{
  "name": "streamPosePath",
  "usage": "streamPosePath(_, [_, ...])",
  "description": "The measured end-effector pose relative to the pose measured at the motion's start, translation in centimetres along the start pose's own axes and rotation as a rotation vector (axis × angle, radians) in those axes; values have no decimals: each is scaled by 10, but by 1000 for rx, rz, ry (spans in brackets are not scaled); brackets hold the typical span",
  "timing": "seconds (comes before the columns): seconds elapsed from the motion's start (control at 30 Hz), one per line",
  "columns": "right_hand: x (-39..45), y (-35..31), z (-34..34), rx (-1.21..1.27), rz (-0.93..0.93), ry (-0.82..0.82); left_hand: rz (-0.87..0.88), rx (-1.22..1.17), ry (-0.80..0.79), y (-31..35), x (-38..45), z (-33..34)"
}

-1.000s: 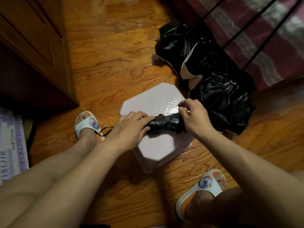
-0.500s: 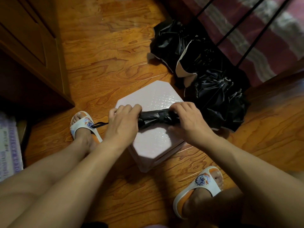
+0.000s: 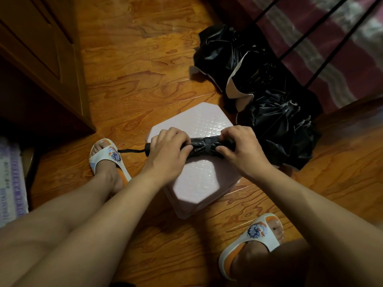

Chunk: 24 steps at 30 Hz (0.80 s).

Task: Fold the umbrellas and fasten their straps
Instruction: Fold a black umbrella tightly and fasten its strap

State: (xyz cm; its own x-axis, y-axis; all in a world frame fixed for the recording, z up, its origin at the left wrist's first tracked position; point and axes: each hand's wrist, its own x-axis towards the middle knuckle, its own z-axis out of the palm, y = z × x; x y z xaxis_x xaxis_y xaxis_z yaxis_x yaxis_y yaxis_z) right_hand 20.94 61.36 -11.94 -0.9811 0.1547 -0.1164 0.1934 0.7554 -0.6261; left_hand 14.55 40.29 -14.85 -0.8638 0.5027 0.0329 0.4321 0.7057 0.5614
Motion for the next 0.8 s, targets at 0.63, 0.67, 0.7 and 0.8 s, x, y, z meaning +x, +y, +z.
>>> streamPosePath(0.63, [4,-7,-4,338,383,-33,-160,-90,-90,5,2,-13])
streamPosePath(0.67, [3,-8,-4,294,337,-53,-184,-69,-95,7,3,-14])
streamPosePath(0.7, [2,-8,-4,265,296,-69,-201,-52,-107,8,4,-15])
streamPosePath(0.8, [-3,-6,-4,240,216,-80,-222,-68,-135,6,6,-18])
